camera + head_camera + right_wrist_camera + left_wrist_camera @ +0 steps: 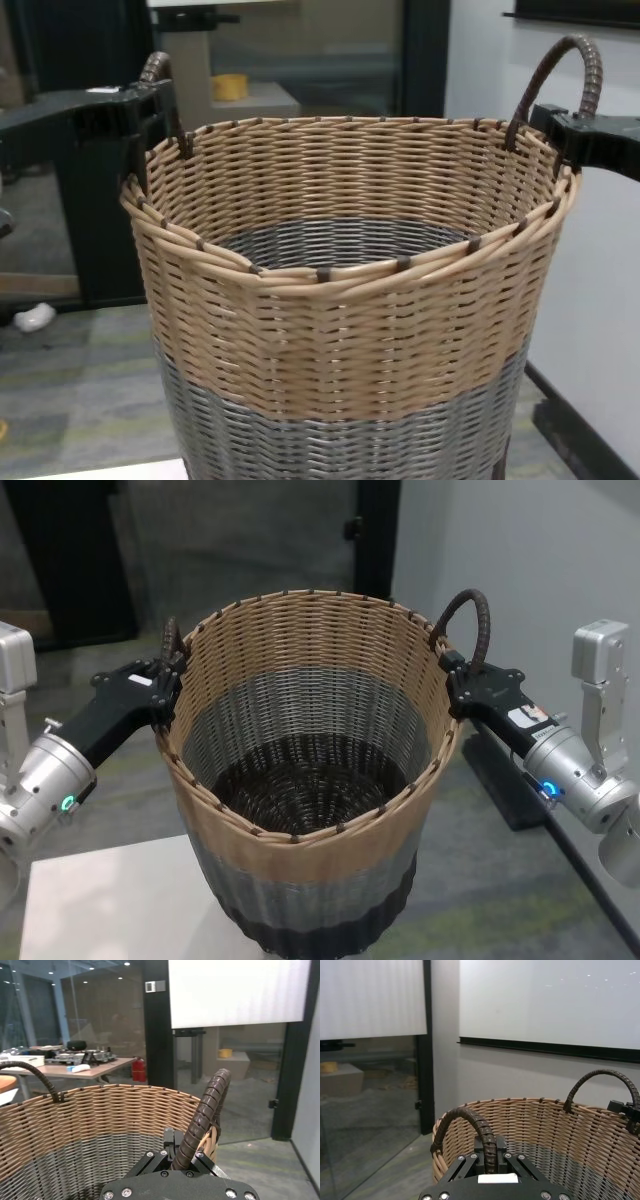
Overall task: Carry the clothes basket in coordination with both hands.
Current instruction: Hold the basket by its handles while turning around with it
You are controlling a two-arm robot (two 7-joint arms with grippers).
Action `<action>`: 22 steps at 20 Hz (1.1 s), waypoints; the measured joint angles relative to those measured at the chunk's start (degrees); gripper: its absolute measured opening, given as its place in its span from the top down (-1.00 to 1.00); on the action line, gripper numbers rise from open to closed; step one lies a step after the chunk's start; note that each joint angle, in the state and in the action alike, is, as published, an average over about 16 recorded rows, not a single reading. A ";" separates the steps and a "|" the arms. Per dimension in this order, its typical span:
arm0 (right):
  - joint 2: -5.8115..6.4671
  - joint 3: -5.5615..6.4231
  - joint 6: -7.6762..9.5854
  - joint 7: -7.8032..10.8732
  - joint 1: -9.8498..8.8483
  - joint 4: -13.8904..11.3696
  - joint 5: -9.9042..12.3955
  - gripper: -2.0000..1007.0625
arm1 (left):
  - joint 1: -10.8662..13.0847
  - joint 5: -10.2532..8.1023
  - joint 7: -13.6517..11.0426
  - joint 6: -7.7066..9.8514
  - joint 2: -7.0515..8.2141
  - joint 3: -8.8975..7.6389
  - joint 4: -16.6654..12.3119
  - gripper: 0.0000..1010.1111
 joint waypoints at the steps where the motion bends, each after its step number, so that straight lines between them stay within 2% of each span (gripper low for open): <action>1: 0.00 0.00 0.00 0.00 0.00 0.00 0.00 0.98 | 0.00 0.00 0.00 0.00 0.00 0.00 0.00 0.70; 22: 0.00 0.00 0.00 0.00 0.00 0.00 0.00 0.98 | 0.01 0.00 0.00 0.00 0.00 0.00 0.00 0.70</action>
